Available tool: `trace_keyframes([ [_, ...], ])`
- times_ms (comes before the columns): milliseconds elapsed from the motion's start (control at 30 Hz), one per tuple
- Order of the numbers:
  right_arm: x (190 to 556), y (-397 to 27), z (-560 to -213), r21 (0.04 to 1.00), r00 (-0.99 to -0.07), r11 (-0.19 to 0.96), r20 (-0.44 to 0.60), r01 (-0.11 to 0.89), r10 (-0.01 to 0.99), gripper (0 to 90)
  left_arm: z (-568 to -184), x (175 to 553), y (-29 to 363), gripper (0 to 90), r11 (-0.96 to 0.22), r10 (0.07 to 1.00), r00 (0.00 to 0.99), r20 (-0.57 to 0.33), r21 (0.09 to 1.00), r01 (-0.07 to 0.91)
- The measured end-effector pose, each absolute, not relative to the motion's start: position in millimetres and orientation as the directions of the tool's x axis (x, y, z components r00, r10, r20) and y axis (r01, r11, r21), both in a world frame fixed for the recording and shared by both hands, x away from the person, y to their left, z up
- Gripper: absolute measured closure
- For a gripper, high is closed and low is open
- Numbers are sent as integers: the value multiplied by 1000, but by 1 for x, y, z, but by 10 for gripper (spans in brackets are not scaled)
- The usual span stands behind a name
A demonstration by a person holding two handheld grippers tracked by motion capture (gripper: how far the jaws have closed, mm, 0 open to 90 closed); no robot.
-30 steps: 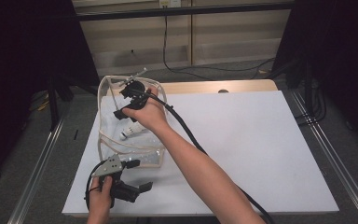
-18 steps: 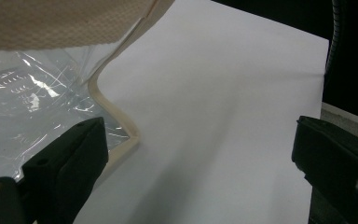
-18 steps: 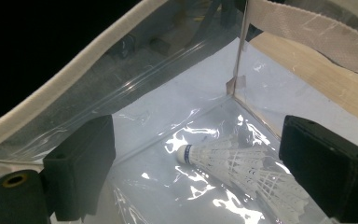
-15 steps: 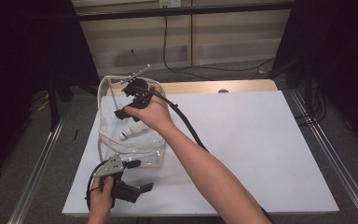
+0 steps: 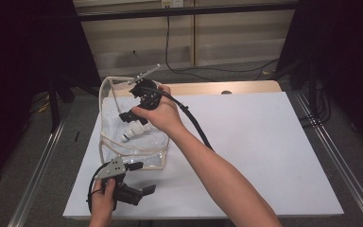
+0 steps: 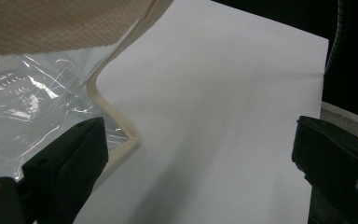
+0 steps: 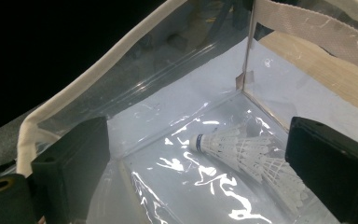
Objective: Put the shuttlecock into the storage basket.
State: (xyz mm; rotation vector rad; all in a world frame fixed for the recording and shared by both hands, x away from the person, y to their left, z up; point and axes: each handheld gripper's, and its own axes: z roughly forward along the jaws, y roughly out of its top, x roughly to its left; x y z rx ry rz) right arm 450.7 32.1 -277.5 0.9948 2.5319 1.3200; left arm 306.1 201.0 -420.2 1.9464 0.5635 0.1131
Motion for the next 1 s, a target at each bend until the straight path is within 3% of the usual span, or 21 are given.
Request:
trace_keyframes([
  [1000,432,-32,-272,783,-799,396,203,479,566,40,-420,305,202,38,-341,438,884,-162,880,331],
])
